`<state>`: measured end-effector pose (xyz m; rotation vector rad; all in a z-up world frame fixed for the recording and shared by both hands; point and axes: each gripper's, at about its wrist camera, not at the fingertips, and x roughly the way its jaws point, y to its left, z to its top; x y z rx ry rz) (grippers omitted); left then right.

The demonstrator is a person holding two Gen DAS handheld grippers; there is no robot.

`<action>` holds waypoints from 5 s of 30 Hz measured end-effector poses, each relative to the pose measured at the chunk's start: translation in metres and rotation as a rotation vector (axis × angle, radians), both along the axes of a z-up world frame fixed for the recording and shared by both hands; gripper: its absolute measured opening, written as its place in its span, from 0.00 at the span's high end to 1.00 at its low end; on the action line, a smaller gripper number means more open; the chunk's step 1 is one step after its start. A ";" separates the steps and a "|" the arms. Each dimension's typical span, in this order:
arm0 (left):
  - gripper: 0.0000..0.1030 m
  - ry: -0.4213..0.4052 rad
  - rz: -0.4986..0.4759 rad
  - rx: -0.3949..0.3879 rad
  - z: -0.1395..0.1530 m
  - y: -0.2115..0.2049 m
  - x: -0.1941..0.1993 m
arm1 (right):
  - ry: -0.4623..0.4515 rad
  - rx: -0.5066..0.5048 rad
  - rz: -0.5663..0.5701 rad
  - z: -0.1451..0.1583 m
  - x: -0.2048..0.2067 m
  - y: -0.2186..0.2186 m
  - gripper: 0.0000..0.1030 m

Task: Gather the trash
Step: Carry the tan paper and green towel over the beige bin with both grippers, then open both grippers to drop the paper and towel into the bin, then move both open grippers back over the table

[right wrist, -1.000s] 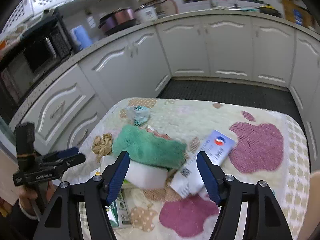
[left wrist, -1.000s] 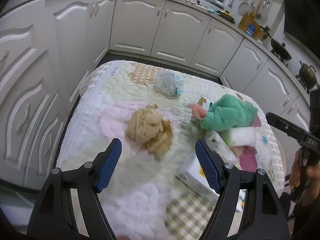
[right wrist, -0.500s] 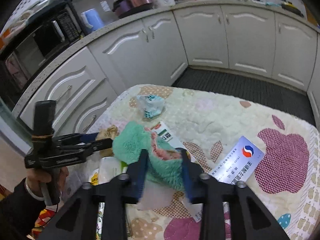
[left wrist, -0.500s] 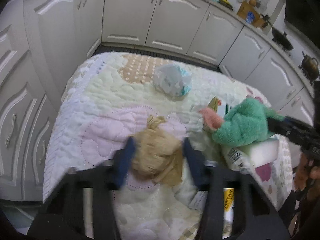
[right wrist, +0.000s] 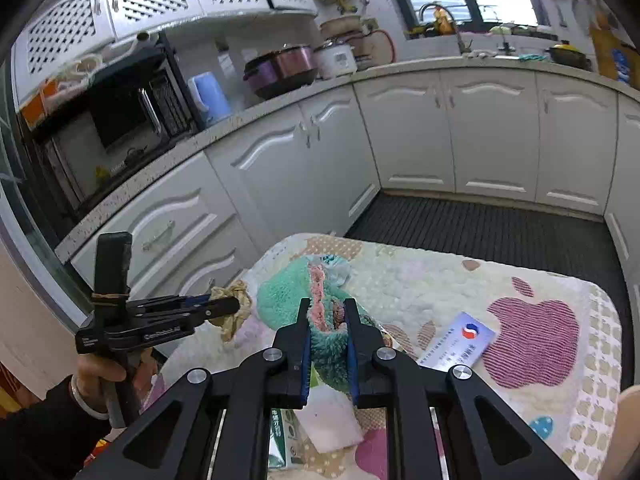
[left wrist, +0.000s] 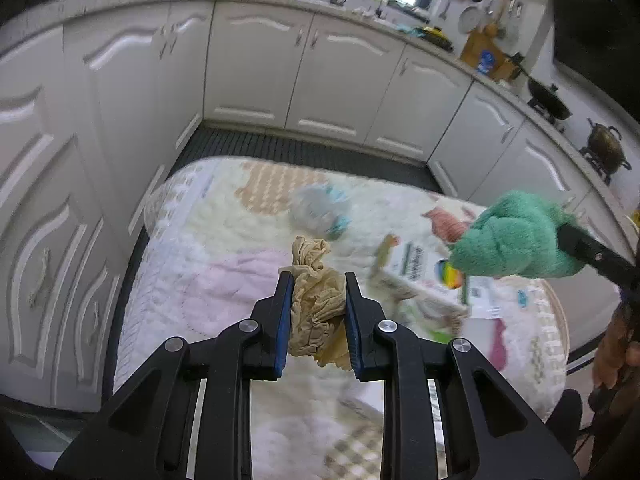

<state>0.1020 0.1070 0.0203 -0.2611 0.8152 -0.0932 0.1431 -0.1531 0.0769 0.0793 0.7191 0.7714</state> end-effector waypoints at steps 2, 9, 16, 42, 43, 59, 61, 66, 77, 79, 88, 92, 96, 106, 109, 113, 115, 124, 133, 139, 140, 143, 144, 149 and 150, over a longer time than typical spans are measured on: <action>0.79 -0.023 -0.016 -0.006 0.010 -0.007 -0.005 | -0.005 0.004 -0.014 0.004 -0.007 -0.008 0.87; 0.79 -0.079 -0.083 0.010 0.034 -0.043 -0.019 | -0.029 0.002 -0.064 0.016 -0.031 -0.036 0.87; 0.79 -0.099 -0.146 0.046 0.042 -0.088 -0.029 | -0.041 0.003 -0.130 0.020 -0.047 -0.069 0.87; 0.79 -0.122 -0.356 0.105 0.051 -0.237 -0.026 | -0.040 0.001 -0.347 0.014 -0.083 -0.186 0.87; 0.79 -0.121 -0.365 0.106 0.050 -0.243 -0.026 | -0.037 0.002 -0.356 0.013 -0.084 -0.191 0.87; 0.79 -0.099 -0.466 0.111 0.039 -0.313 -0.013 | -0.013 -0.026 -0.474 -0.003 -0.092 -0.256 0.87; 0.79 -0.093 -0.478 0.109 0.037 -0.323 -0.012 | -0.010 -0.032 -0.488 -0.006 -0.093 -0.265 0.87; 0.79 -0.077 -0.509 0.104 0.031 -0.351 -0.009 | -0.006 -0.055 -0.531 -0.013 -0.097 -0.285 0.87; 0.79 -0.039 -0.609 0.085 0.019 -0.415 -0.002 | 0.015 -0.102 -0.648 -0.031 -0.106 -0.330 0.87; 0.79 -0.034 -0.623 0.082 0.018 -0.424 -0.001 | 0.022 -0.104 -0.665 -0.034 -0.106 -0.336 0.87; 0.79 0.024 -0.667 0.061 -0.002 -0.463 0.013 | 0.073 -0.107 -0.732 -0.054 -0.100 -0.357 0.87; 0.79 0.055 -0.672 0.050 -0.013 -0.476 0.022 | 0.103 -0.118 -0.764 -0.067 -0.096 -0.367 0.87; 0.79 0.092 -0.669 0.048 -0.026 -0.487 0.033 | 0.127 -0.120 -0.786 -0.077 -0.092 -0.376 0.87; 0.79 0.155 -0.655 0.062 -0.055 -0.504 0.050 | 0.198 -0.159 -0.820 -0.103 -0.076 -0.386 0.87; 0.76 0.170 -0.656 0.064 -0.061 -0.506 0.053 | 0.218 -0.170 -0.822 -0.111 -0.070 -0.385 0.87; 0.62 0.179 -0.660 0.078 -0.064 -0.509 0.054 | 0.252 -0.182 -0.837 -0.118 -0.065 -0.385 0.80; 0.54 0.178 -0.654 0.078 -0.064 -0.510 0.053 | 0.255 -0.178 -0.839 -0.118 -0.065 -0.385 0.75; 0.49 0.144 -0.634 0.082 -0.053 -0.498 0.045 | 0.230 -0.185 -0.845 -0.109 -0.071 -0.380 0.67; 0.49 0.106 -0.603 0.092 -0.043 -0.474 0.035 | 0.194 -0.200 -0.842 -0.095 -0.078 -0.367 0.62; 0.49 0.077 -0.582 0.085 -0.033 -0.460 0.027 | 0.159 -0.213 -0.841 -0.083 -0.083 -0.356 0.58; 0.49 0.074 -0.578 0.085 -0.031 -0.458 0.026 | 0.155 -0.218 -0.840 -0.082 -0.083 -0.353 0.58; 0.49 0.060 -0.563 0.086 -0.026 -0.452 0.022 | 0.145 -0.223 -0.832 -0.077 -0.084 -0.346 0.58; 0.49 0.057 -0.557 0.083 -0.025 -0.449 0.020 | 0.140 -0.225 -0.828 -0.075 -0.084 -0.343 0.58; 0.49 0.036 -0.520 0.072 -0.015 -0.429 0.012 | 0.106 -0.250 -0.807 -0.065 -0.085 -0.323 0.58; 0.49 0.028 -0.509 0.077 -0.014 -0.424 0.011 | 0.101 -0.250 -0.801 -0.063 -0.085 -0.318 0.58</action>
